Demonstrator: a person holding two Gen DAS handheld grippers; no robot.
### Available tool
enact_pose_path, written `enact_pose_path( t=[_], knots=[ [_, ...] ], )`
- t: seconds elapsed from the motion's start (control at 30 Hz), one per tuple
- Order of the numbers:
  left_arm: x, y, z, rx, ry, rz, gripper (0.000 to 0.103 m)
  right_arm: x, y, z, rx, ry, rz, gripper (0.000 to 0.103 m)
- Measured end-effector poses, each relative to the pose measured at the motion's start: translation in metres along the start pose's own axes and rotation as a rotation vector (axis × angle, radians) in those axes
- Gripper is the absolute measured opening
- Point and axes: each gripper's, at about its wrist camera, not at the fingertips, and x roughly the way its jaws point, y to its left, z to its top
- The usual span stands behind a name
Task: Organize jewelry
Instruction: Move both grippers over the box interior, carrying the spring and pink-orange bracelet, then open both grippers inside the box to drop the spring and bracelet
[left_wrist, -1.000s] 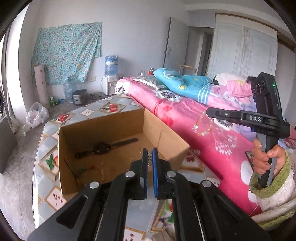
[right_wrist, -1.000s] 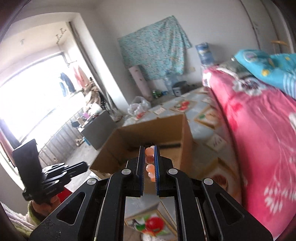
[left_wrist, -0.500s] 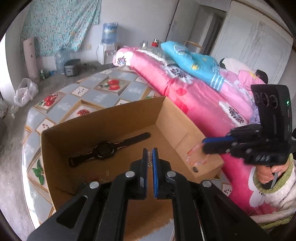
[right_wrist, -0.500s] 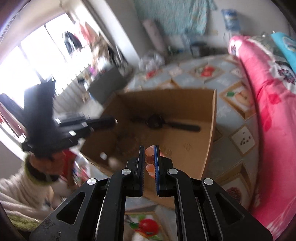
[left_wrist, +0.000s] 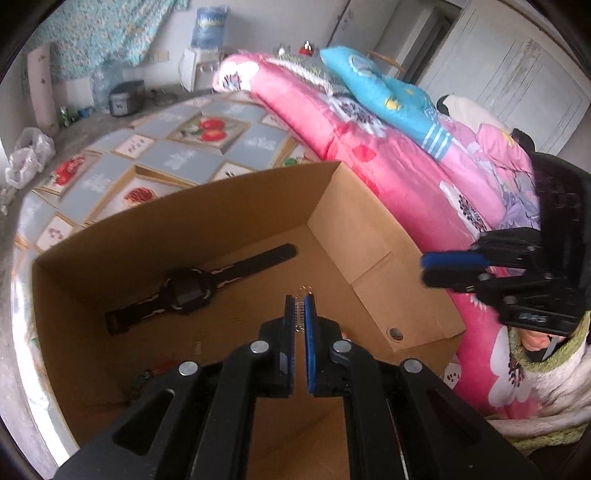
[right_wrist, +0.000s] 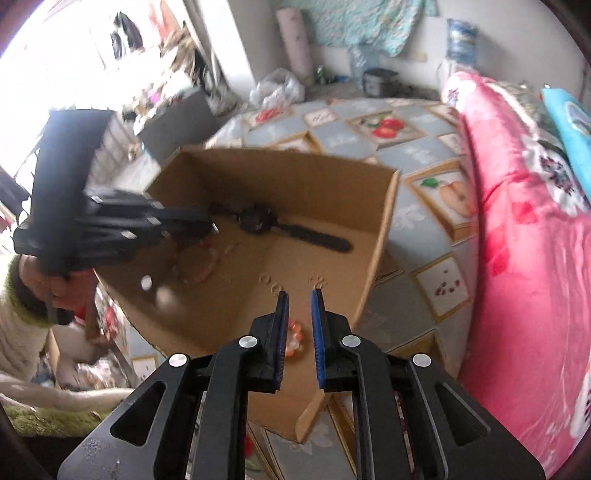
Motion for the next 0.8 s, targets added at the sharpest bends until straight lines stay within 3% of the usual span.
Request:
enact_pose_path(
  t=[0.23, 0.5, 0.6, 0.67, 0.8],
  knots=[
    [0.065, 0.01, 0.029, -0.077, 0.205, -0.097, 0.004, -0.015, -0.015, -0.004, 0.083, -0.105, 0.017, 0.021],
    [0.108, 0.021, 0.038, -0.12, 0.284, -0.046, 0.007, -0.02, -0.038, -0.016, 0.151, -0.127, 0.019, 0.021],
    [0.102, 0.022, 0.037, -0.121, 0.272, -0.04, 0.022, -0.023, -0.044, -0.021, 0.175, -0.131, 0.02, 0.021],
    [0.092, 0.021, 0.038, -0.12, 0.241, -0.021, 0.025, -0.025, -0.044, -0.024, 0.186, -0.136, 0.024, 0.021],
    [0.045, 0.01, 0.038, -0.079, 0.127, 0.014, 0.036, -0.034, -0.038, -0.031, 0.196, -0.162, 0.04, 0.028]
  ],
)
